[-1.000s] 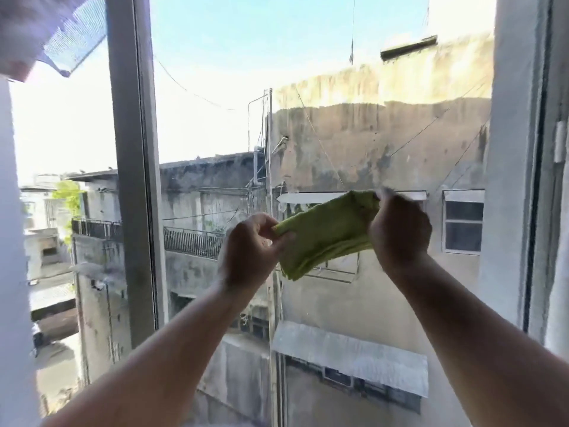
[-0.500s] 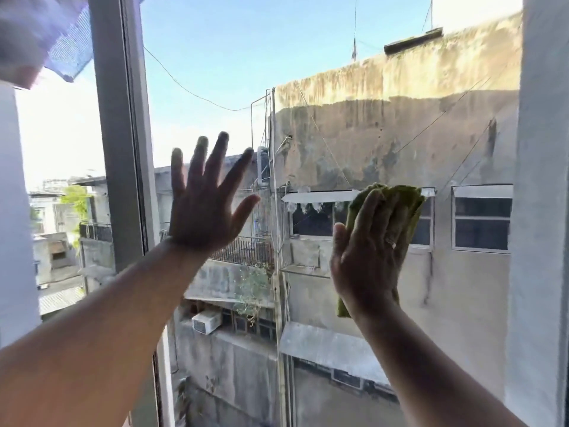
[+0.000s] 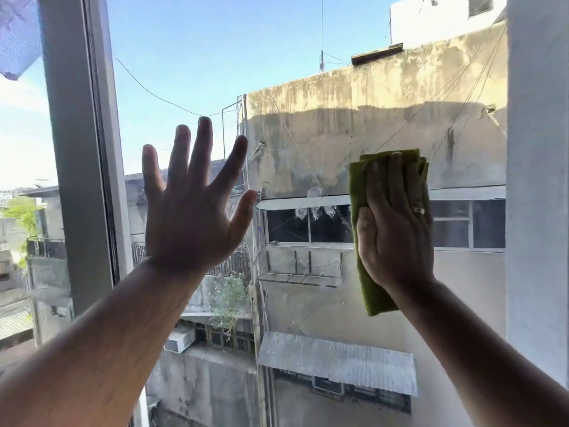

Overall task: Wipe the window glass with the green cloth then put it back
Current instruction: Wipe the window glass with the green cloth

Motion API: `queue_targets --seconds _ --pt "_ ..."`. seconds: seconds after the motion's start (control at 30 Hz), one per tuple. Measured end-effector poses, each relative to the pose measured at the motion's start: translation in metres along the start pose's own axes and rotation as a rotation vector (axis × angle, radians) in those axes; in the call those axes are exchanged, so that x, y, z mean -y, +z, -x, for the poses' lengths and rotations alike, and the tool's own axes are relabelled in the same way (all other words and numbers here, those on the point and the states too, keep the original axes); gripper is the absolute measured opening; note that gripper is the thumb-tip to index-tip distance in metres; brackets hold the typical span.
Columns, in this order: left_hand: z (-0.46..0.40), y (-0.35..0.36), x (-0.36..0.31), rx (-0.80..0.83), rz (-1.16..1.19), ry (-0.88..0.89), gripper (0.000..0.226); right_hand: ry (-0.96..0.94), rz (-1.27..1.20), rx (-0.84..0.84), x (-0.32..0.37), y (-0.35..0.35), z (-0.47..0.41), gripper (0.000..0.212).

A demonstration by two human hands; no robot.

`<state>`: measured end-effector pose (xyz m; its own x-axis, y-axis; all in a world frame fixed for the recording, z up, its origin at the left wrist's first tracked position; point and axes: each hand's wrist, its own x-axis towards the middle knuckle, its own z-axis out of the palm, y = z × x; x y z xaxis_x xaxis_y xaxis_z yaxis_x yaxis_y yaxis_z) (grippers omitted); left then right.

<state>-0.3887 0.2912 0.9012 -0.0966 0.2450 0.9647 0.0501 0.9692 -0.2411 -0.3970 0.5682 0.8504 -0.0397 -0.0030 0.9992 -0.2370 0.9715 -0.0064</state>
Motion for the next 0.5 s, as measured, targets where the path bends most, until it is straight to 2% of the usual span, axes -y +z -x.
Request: queue_targets --seconds 0.07,0.17,0.23,0.3,0.33,0.4,0.5 --pt "0.001 0.0 -0.001 -0.015 -0.001 0.006 0.068 -0.06 -0.007 -0.027 0.031 0.01 -0.014 0.055" --pt "0.001 -0.001 0.0 -0.013 0.008 -0.009 0.064 -0.397 -0.04 0.075 0.061 0.02 0.017 0.058" --pt "0.001 -0.002 0.0 0.0 0.011 -0.014 0.064 -0.677 -0.002 0.207 0.043 0.015 0.063 0.058" --pt "0.0 -0.004 -0.001 0.018 0.006 -0.016 0.065 -0.795 0.049 0.235 -0.001 0.001 0.08 0.055" --pt "0.001 -0.004 -0.002 0.022 0.003 -0.013 0.066 -0.763 0.068 0.222 -0.022 -0.004 0.075 0.053" --pt "0.001 -0.004 -0.003 0.023 -0.002 -0.008 0.066 -0.578 0.076 0.179 -0.049 -0.01 0.046 0.052" --pt "0.001 -0.001 -0.003 0.019 -0.001 -0.008 0.065 -0.248 0.046 0.091 -0.027 -0.005 0.019 0.056"
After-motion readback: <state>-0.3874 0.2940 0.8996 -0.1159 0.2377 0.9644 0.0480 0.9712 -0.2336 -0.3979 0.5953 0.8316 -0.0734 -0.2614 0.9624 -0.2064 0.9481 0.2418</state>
